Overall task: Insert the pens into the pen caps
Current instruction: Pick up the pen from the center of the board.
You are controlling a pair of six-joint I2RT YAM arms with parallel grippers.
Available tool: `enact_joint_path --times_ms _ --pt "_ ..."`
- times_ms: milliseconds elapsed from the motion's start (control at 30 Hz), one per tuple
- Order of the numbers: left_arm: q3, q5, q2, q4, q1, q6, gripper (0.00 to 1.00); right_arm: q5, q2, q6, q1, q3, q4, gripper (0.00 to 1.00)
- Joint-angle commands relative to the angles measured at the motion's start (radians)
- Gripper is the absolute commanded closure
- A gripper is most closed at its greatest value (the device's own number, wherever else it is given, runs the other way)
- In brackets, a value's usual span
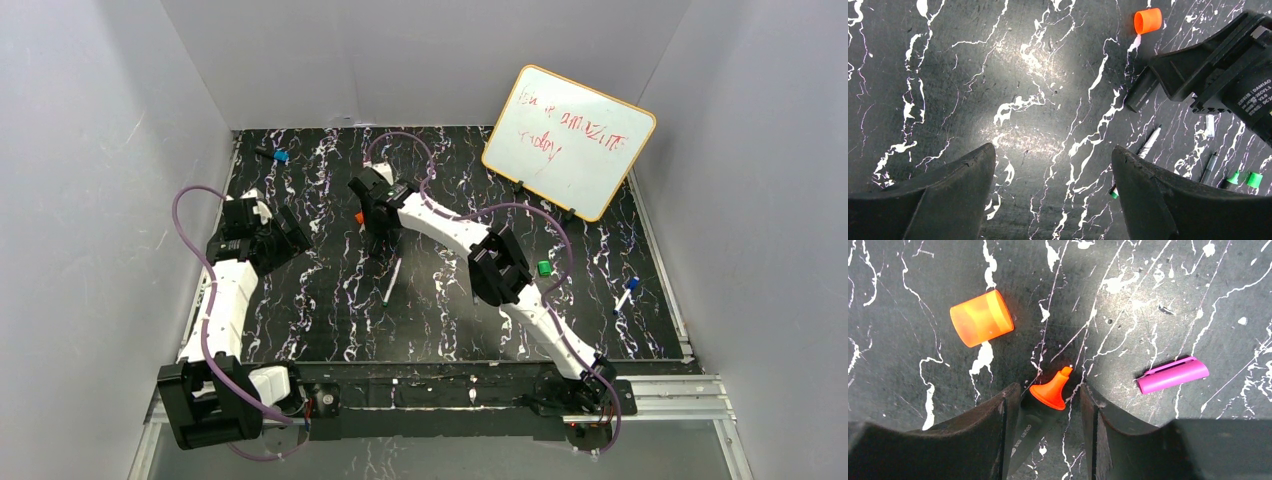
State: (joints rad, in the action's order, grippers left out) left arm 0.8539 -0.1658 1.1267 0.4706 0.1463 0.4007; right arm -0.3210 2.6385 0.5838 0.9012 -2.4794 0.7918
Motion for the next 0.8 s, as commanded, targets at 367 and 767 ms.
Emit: enact_joint_path --times_ms 367,767 --pt "-0.017 0.016 -0.002 0.016 -0.007 -0.021 0.18 0.001 0.021 -0.118 0.065 0.142 0.104 0.76" --pt "-0.046 -0.011 -0.076 0.022 -0.011 -0.023 0.18 -0.034 -0.105 -0.061 0.064 0.297 0.049 0.99"
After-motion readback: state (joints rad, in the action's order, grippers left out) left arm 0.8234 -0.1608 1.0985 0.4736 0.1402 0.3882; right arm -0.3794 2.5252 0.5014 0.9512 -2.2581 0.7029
